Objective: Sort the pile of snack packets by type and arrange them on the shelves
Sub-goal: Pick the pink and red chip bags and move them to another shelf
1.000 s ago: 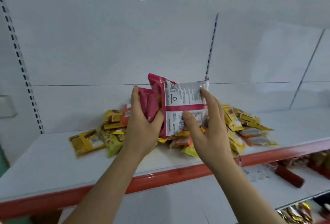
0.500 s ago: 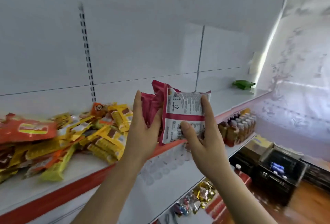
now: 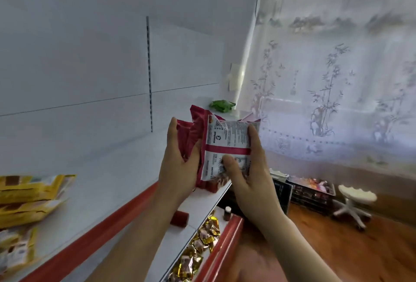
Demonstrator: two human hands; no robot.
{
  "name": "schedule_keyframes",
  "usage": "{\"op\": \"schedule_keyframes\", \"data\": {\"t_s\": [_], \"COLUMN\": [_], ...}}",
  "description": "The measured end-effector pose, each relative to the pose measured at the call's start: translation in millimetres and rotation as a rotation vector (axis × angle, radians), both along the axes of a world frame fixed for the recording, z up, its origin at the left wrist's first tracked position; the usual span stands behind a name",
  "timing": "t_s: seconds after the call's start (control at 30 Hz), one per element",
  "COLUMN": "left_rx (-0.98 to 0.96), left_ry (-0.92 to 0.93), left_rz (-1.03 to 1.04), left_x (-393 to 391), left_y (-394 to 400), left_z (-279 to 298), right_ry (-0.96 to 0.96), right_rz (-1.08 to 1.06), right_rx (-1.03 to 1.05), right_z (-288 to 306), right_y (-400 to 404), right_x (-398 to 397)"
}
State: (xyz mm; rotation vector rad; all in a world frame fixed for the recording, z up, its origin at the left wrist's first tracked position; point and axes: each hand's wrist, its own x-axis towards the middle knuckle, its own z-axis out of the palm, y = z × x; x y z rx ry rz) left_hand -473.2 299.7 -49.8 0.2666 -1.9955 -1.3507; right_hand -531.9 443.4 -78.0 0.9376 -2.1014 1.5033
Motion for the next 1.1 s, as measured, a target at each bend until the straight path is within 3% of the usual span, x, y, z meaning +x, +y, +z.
{"op": "schedule_keyframes", "data": {"t_s": [0.33,0.57,0.77,1.1], "left_rx": [0.074,0.115,0.136,0.241], "left_ry": [0.002,-0.049,-0.060,-0.017], "left_rz": [-0.223,-0.153,0.058,0.206], "left_x": [-224,-370,-450,-573], "left_y": [50,75,38,-66], "left_z": [-23,-33,-19,-28], "right_ry": [-0.014,-0.023,-0.013,0.010], "right_rz": [-0.150,-0.086,0.079,0.279], "right_rx": [-0.008,0.048,0.111,0.165], "right_z": [-22,-30,-12,-21], "right_y": [59,82,38,-83], "right_x": [-201,-359,-462,-616]}}
